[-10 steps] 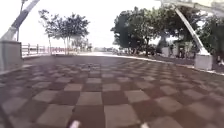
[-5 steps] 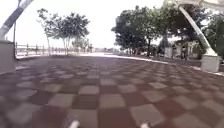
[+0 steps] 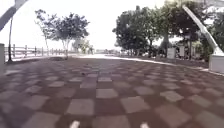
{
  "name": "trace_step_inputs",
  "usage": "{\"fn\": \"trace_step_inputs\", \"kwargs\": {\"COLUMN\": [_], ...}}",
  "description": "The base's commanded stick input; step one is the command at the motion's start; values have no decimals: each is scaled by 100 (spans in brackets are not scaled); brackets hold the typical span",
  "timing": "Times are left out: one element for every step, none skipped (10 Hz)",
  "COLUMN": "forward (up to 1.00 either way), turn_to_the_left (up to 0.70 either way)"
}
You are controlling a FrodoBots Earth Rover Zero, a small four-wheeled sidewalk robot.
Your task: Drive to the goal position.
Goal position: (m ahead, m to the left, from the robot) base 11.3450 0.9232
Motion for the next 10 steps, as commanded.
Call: {"fn": "trace_step_inputs", "kwargs": {"forward": [100,100,100,100,100,100,100,100,100,100], "turn_to_the_left": [0,0,0,0,0,0,0,0,0,0]}}
